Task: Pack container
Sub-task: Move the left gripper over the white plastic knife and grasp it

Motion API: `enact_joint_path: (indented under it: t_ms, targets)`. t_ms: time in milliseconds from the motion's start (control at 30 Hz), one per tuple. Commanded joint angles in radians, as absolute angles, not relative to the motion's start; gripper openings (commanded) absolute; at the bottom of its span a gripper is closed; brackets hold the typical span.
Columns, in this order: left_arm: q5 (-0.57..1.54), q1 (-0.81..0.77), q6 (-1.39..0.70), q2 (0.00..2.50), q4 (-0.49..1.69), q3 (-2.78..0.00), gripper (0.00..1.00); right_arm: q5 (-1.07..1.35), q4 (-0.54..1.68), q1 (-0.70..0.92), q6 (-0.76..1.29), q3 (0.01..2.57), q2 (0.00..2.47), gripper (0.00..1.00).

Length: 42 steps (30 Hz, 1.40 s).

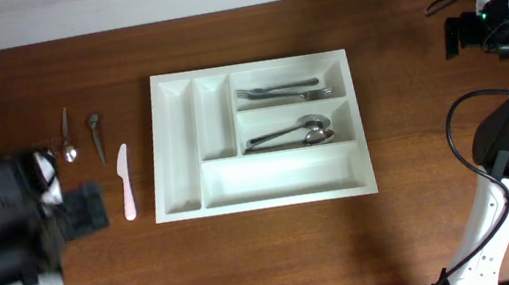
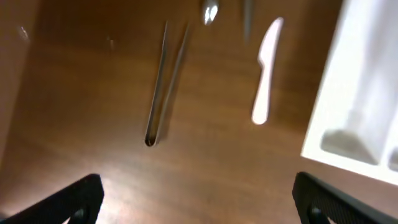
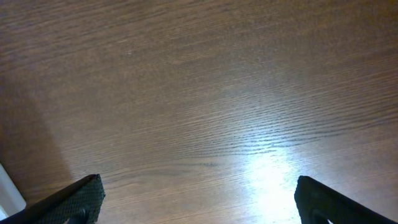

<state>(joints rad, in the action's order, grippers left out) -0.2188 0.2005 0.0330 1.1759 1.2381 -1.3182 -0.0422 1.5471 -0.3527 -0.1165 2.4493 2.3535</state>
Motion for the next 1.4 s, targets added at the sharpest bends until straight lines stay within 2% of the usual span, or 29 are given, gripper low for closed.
enact_joint_path:
  t_ms: [0, 300, 433, 633, 800, 1367]
  targets:
    - [-0.191, 0.249, 0.008, 1.355, 1.23, -1.338, 0.99, -0.036, 1.547, -0.354, -0.123, 2.445, 2.35, 0.99]
    - [-0.097, 0.25, 0.008, 1.739, 1.103, -1.338, 0.99, -0.036, 1.547, -0.354, -0.123, 2.445, 2.35, 0.99]
    - [-0.061, 0.25, 0.037, 1.805, 1.036, -1.338, 0.99, -0.036, 1.547, -0.354, -0.123, 2.445, 2.35, 0.99]
    - [-0.015, 0.25, 0.075, 1.818, 0.893, -1.338, 0.99, -0.036, 1.547, -0.354, -0.123, 2.445, 2.35, 0.99]
    - [0.137, 0.25, 0.152, 1.818, 0.884, -1.338, 0.99, -0.036, 1.547, -0.354, -0.123, 2.445, 2.35, 0.99]
    - [0.097, 0.248, 0.151, 1.88, 0.848, -1.338, 0.99, -0.036, 1.547, -0.354, -0.123, 2.445, 2.35, 0.99]
